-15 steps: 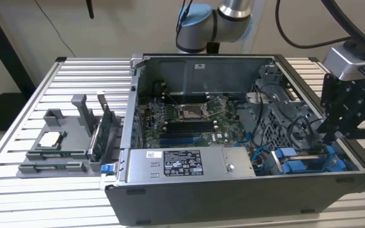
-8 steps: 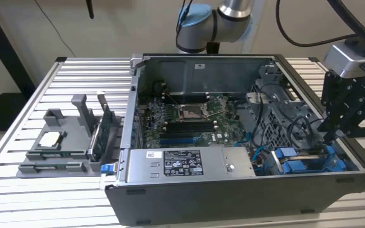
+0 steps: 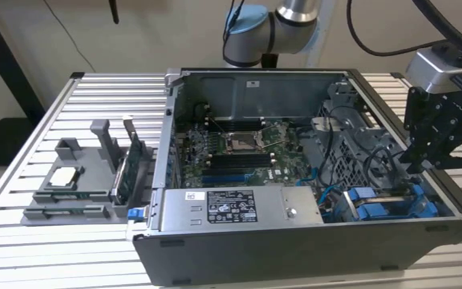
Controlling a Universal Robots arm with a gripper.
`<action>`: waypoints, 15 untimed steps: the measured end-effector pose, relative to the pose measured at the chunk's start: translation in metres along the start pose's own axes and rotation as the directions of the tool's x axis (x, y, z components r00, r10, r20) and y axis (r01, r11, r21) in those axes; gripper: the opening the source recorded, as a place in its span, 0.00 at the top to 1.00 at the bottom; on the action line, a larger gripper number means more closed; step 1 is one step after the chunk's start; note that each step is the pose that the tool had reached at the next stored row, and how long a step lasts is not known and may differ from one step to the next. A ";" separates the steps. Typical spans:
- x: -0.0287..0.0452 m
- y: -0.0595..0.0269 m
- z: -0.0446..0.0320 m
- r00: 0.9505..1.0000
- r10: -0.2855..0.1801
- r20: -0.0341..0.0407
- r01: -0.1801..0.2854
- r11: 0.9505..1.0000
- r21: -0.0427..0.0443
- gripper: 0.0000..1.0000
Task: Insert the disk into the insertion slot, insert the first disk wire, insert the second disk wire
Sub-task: 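Insert the second disk wire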
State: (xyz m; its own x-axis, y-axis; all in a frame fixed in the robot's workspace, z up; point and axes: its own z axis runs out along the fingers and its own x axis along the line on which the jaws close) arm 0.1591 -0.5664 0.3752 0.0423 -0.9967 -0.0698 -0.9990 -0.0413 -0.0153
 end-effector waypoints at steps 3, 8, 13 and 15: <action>-0.0037 0.0005 -0.0002 1.000 0.000 0.000 0.000 1.000 0.000 0.73; -0.0070 0.0008 -0.0007 1.000 0.000 -0.001 0.000 1.000 0.000 0.73; -0.0075 0.0009 -0.0011 1.000 0.000 -0.002 0.000 1.000 0.000 0.73; -0.0075 0.0006 -0.0011 1.000 0.000 -0.002 0.000 1.000 0.000 0.73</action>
State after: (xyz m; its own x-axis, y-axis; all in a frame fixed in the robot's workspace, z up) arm 0.1582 -0.5590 0.3768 0.0422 -0.9968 -0.0681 -0.9990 -0.0413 -0.0152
